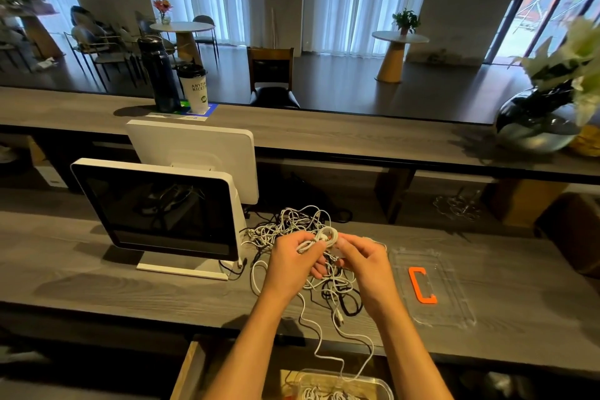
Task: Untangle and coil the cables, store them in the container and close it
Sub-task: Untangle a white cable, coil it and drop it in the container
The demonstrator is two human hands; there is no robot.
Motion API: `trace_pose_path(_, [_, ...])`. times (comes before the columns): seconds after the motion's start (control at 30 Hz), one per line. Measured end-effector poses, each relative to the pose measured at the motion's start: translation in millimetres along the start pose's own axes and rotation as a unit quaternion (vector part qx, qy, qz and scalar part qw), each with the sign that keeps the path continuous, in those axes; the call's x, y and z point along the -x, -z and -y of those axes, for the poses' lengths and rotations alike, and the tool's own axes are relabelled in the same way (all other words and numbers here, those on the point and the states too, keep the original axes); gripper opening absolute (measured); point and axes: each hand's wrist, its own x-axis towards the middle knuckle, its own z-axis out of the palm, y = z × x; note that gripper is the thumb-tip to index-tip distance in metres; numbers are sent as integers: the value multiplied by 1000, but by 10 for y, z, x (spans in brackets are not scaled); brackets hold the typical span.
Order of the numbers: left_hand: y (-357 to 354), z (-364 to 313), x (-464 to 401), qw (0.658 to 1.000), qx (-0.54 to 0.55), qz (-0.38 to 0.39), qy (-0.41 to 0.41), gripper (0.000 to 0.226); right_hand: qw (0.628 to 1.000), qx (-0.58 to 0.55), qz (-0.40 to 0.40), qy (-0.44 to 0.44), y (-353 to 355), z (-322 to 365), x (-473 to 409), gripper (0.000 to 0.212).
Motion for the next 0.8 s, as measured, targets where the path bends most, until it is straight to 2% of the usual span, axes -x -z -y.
trace_pose_path(0.07, [-30, 35, -5, 1000, -7, -9, 10, 12, 1000, 12, -7, 2, -9, -10, 2, 20])
trace_pose_path(0.17, [-71, 81, 1, 999, -36, -18, 11, 11, 998, -15, -44, -44, -45, -53, -18, 14])
trace_pose_path(0.27, [-81, 119, -7, 999, -27, 25, 19, 8, 995, -28, -66, -75, -45, -106, -10, 13])
trace_pose_path(0.4, [-118, 150, -22, 993, 32, 36, 108, 15, 989, -73, -62, -115, -22, -184, 13, 12])
trace_pose_path(0.53, [-202, 286, 31, 966, 147, 32, 209, 27, 976, -118, -92, -158, 51, -385, 28, 11])
trace_pose_path(0.63, [-304, 522, 102, 964, 115, 37, 237, 16, 969, -127, -93, -188, 136, -653, 108, 9])
trace_pose_path(0.7, [-403, 727, 190, 961, 91, 35, 259, 9, 961, -136, -96, -220, 209, -870, 198, 16])
trace_pose_path(0.8, [-543, 1029, 359, 948, 73, 2, 308, 4, 937, -159, -136, -281, 296, -1203, 355, 20])
